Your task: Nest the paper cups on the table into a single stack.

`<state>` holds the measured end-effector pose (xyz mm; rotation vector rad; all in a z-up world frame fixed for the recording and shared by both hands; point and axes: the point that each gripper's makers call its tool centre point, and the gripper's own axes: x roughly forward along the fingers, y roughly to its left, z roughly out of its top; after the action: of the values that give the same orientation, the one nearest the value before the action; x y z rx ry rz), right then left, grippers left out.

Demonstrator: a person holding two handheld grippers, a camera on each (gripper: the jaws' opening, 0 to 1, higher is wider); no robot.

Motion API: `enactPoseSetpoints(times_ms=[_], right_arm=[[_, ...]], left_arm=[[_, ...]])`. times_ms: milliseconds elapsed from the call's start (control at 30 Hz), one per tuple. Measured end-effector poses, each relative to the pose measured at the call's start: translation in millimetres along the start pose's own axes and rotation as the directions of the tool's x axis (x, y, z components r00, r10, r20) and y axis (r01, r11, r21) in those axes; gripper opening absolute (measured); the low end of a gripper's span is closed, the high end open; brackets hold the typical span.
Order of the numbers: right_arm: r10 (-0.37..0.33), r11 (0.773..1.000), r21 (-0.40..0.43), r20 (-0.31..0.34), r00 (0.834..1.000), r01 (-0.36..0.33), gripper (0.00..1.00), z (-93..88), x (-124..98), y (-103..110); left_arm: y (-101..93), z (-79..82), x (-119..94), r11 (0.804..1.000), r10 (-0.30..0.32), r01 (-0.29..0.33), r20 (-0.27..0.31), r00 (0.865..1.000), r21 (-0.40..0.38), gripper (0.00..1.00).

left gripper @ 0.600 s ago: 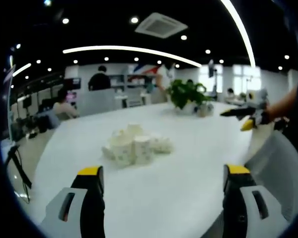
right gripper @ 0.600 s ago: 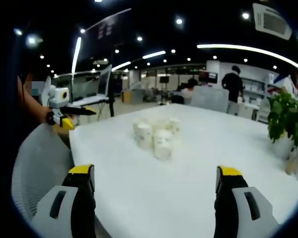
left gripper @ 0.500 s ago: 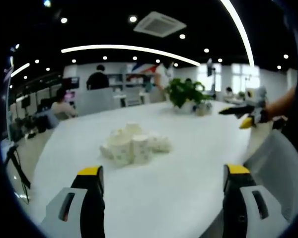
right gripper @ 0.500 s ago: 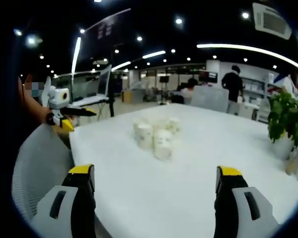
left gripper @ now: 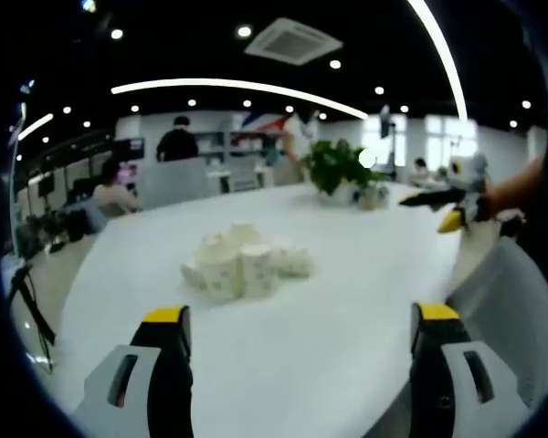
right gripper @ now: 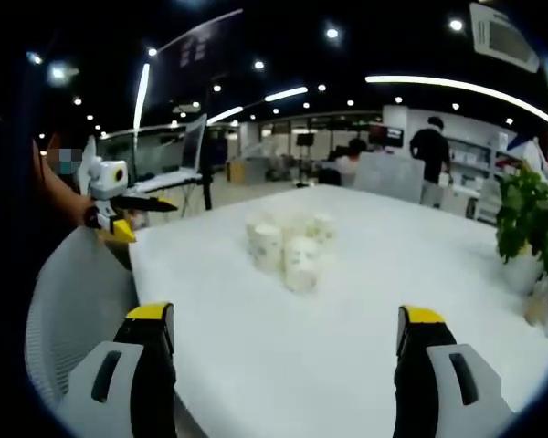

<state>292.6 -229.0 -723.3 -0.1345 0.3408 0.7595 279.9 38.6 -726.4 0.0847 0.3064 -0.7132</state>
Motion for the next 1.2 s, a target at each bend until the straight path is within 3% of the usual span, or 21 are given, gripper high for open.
enactPoseSetpoints(times_ms=[267,333,567,700,900,1200], right_arm=[[0.011,1.000,-0.008,-0.009,1.000,-0.012,1.00,7.0,6,2],[0.012,1.000,-0.008,-0.012,1.000,-0.012,1.00,9.1,7,2],[0.005,1.000,-0.014,-0.023,1.000,-0.006,1.00,8.8,14,4],[0.006,1.000,-0.011,-0.030,1.000,-0.007,1.00,9.6,17,4],[0.038,0.999,0.002,-0.129,0.991,-0.038,1.00,1.9,22,1],[0.056,0.998,0.014,-0.192,0.980,-0.054,1.00,16.4,39,-15]], left_arm=[[0.5,-2.8,0,1.000,0.005,-0.005,-0.017,1.000,0.008,0.99],[3.0,-10.9,0,0.997,0.029,-0.024,-0.067,0.997,0.068,0.98],[4.6,-5.3,-2,1.000,0.021,-0.020,-0.022,1.000,0.016,0.98],[2.6,-5.9,-2,1.000,0.017,-0.017,-0.024,1.000,0.005,0.98],[-0.5,-9.5,0,1.000,0.003,-0.002,-0.042,0.999,0.020,0.99],[-0.5,-11.0,-1,1.000,0.003,-0.002,-0.051,0.999,0.026,0.98]])
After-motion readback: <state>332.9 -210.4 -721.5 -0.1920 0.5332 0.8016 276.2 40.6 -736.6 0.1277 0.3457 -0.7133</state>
